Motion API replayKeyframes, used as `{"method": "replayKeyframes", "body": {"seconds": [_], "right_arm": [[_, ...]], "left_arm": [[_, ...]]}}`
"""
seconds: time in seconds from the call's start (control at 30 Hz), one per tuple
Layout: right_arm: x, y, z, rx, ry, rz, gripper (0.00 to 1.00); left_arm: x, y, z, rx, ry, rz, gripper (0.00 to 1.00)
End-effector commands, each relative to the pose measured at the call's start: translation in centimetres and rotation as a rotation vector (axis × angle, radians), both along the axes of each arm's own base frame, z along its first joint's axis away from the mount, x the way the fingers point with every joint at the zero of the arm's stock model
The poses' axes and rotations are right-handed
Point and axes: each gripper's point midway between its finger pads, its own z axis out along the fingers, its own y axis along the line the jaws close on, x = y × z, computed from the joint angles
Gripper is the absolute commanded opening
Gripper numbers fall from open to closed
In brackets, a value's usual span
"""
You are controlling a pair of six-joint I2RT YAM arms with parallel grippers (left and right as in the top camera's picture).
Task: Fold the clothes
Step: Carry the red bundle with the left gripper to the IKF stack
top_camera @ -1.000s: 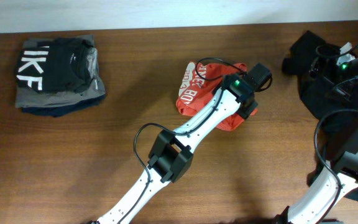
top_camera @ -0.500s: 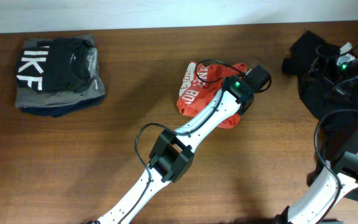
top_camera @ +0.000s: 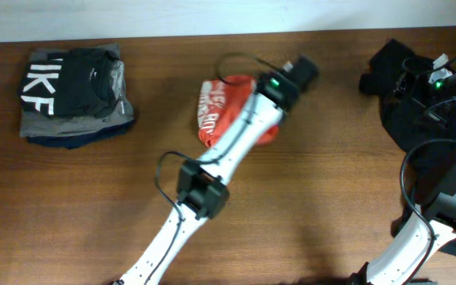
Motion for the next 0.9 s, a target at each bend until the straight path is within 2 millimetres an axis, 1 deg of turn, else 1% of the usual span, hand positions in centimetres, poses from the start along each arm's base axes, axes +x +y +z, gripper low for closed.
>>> {"method": "replayKeyframes", "body": {"seconds": [0.0,0.03,0.07,0.1,0.13,0.17,0.23,0.27,0.3,0.4,0.47,0.5,0.6,0.7,0.73,0.83,0.87], "right_arm": [[0.3,0.1,1.6,-0.015,-0.044,0.014,0.99],[0.3,0.1,1.6,-0.016,-0.044,0.014,0.98],[0.3,0.1,1.6,-0.016,-0.044,0.014,0.99],[0.4,0.1,1.6,-0.017,-0.046,0.014,0.99],[0.4,0.1,1.6,-0.017,-0.047,0.013,0.99],[0.5,0.0,1.6,-0.018,-0.049,0.013,0.99],[0.6,0.0,1.6,-0.02,-0.053,0.013,0.99],[0.6,0.0,1.6,-0.02,-0.053,0.013,0.99],[0.6,0.0,1.6,-0.02,-0.053,0.013,0.99],[0.6,0.1,1.6,-0.02,-0.053,0.015,0.99],[0.7,0.4,1.6,-0.02,-0.053,0.022,0.99],[0.8,0.7,1.6,-0.02,-0.052,0.031,0.99],[1.0,1.4,1.5,-0.019,-0.051,0.047,0.99],[1.4,2.5,1.5,-0.018,-0.052,0.073,0.99],[1.5,3.2,1.5,-0.018,-0.052,0.089,0.99],[1.9,4.7,1.5,-0.017,-0.052,0.123,0.99],[2.0,5.1,1.5,-0.017,-0.052,0.133,0.99]], "left_arm": [[3.2,5.3,14.4,-0.092,-0.265,0.056,0.0],[3.5,6.6,16.2,-0.102,-0.295,0.07,0.0],[3.6,7.5,17.3,-0.106,-0.313,0.081,0.0],[3.9,9.0,18.8,-0.106,-0.339,0.103,0.0],[4.0,10.0,19.7,-0.103,-0.356,0.114,0.0],[4.2,11.4,21.0,-0.094,-0.376,0.121,0.0],[4.4,13.7,22.7,-0.064,-0.4,0.117,0.0],[4.5,14.6,23.2,-0.05,-0.407,0.118,0.0],[4.7,16.4,24.1,-0.009,-0.426,0.128,0.0],[4.9,20.4,25.8,0.095,-0.456,0.17,0.0],[5.2,23.2,26.4,0.172,-0.452,0.17,0.0],[5.5,25.3,26.4,0.226,-0.435,0.157,0.0],[5.9,29.2,26.3,0.294,-0.404,0.169,0.0],[6.2,33.8,26.1,0.353,-0.369,0.199,0.0],[6.3,36.8,26.0,0.388,-0.353,0.222,0.0],[6.5,40.6,25.5,0.417,-0.309,0.189,0.0],[6.5,41.5,25.2,0.415,-0.296,0.173,0.0]]}}
